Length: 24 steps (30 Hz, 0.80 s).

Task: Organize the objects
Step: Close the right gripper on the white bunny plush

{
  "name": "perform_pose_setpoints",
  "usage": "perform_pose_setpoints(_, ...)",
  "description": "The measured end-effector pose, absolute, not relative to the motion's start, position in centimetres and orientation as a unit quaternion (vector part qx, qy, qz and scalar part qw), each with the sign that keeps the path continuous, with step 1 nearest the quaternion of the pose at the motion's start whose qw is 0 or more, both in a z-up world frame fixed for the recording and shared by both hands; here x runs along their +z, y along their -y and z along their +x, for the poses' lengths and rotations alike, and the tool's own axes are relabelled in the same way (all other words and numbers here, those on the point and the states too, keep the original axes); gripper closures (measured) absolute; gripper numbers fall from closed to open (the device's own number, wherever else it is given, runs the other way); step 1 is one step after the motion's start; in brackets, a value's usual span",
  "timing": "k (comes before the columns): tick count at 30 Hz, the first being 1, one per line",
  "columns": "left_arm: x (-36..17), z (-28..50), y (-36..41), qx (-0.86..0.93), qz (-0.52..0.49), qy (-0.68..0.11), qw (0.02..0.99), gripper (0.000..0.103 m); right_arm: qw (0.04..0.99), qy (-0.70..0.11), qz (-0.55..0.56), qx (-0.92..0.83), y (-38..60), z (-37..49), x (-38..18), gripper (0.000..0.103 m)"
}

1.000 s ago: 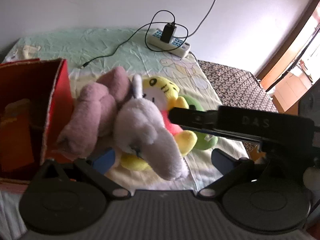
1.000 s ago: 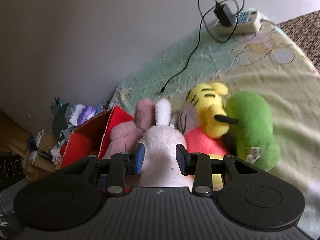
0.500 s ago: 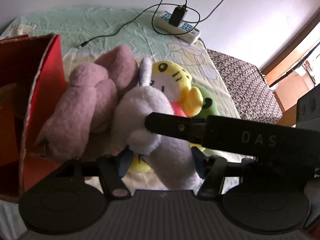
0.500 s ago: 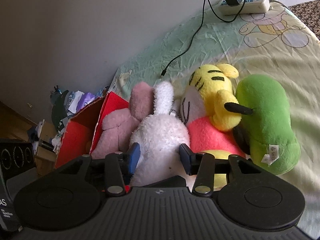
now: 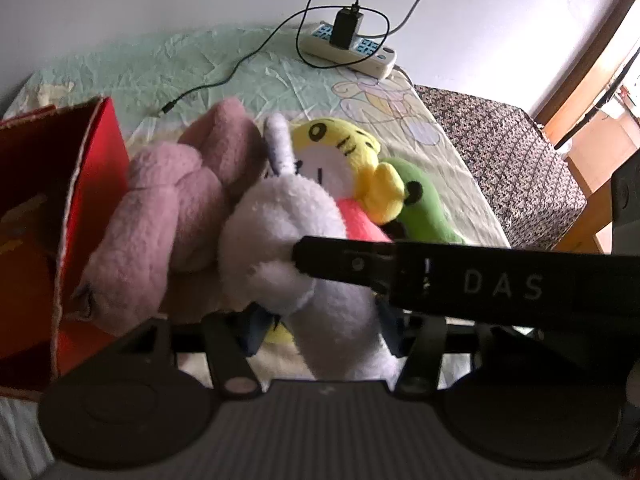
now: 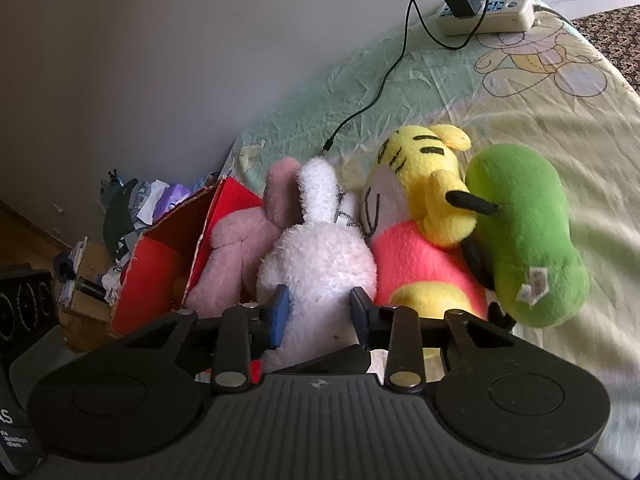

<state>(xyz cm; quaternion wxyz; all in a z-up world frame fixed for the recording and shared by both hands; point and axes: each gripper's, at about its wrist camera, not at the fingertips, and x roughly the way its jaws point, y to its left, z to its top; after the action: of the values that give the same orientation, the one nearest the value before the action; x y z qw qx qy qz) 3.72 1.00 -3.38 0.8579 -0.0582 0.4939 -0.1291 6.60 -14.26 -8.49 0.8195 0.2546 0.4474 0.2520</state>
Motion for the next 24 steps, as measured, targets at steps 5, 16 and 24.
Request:
perform_pose_setpoints(5, -3.0, 2.8, -0.3, -0.125, -0.038, -0.494, 0.860, 0.049, 0.825, -0.442, 0.251, 0.249, 14.2, 5.5, -8.3, 0.068)
perform_pose_setpoints(16, -2.6, 0.7, 0.9, -0.132, -0.018, -0.494, 0.859, 0.049, 0.827, -0.438, 0.267, 0.230, 15.3, 3.3, -8.5, 0.069)
perform_pose_setpoints(24, -2.5, -0.7, 1.5, -0.141, -0.009, -0.489, 0.861, 0.050, 0.830, -0.434, 0.274, 0.221, 15.5, 1.6, -8.3, 0.070)
